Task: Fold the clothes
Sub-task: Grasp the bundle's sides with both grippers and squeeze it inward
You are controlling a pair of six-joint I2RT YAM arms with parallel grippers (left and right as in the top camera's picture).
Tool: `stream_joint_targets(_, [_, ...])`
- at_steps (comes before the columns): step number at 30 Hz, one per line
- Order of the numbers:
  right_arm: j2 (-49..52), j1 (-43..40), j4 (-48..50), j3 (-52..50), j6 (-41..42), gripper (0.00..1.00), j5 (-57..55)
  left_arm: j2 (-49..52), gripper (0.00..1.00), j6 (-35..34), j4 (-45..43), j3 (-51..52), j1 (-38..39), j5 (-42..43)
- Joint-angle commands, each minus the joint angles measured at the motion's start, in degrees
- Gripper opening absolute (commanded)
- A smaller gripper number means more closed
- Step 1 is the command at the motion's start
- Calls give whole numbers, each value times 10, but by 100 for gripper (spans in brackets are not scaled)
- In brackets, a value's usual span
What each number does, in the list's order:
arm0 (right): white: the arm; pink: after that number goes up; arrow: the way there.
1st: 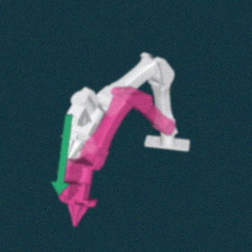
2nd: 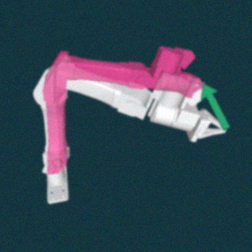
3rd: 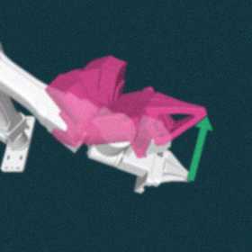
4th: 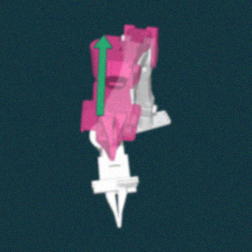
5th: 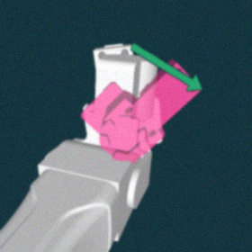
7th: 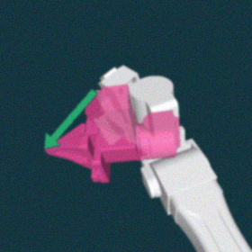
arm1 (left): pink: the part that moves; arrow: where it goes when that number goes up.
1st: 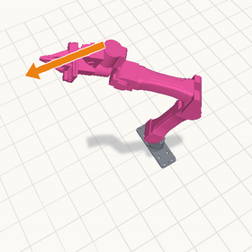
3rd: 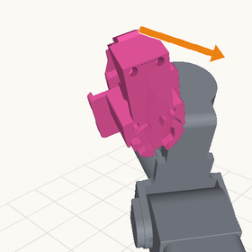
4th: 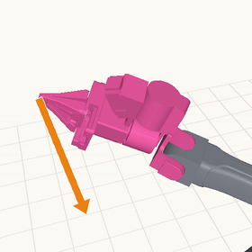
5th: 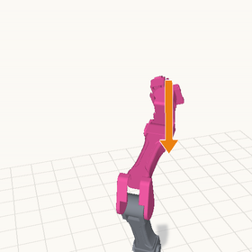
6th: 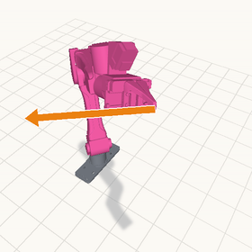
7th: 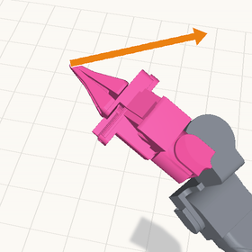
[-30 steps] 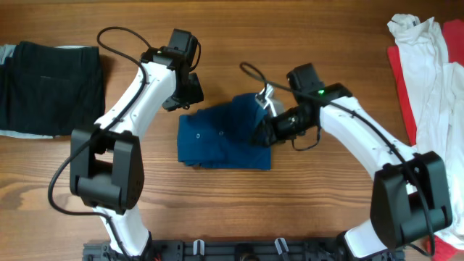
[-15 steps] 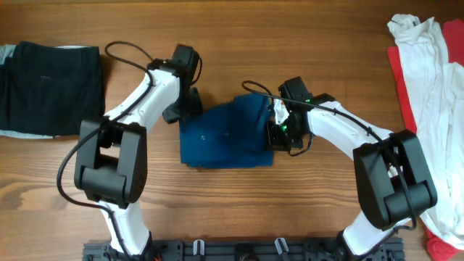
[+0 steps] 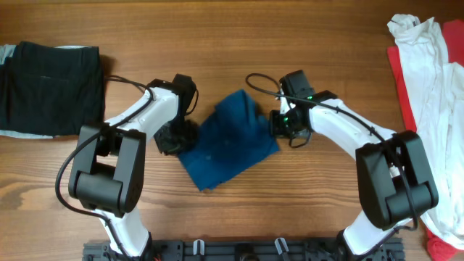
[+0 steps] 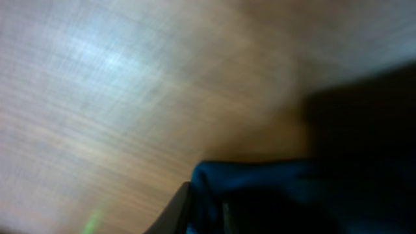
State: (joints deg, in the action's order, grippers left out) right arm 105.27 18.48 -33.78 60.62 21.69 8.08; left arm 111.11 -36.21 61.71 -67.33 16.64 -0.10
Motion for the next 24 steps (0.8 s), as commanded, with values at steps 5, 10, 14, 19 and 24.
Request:
stream_joint_targets(5, [4, -29, -65, 97, -52, 4, -121, -89, 34, -48, 29, 37, -3, -32])
stream_joint_targets(10, [-93, -29, -129, 108, -75, 5, 47, -193, 84, -48, -7, 35, -14, -110])
stream_joint_targets(14, [-134, -29, -168, 107, -78, 4, 264, -258, 70, -42, -32, 35, -27, -59])
stream_joint_targets(19, [-129, 3, -122, 68, -46, 4, 422, -259, 33, 56, -63, 35, -25, 118])
stream_joint_targets(24, [-128, 72, -5, -4, 29, 4, 449, -232, 23, 131, -66, 46, -25, 188])
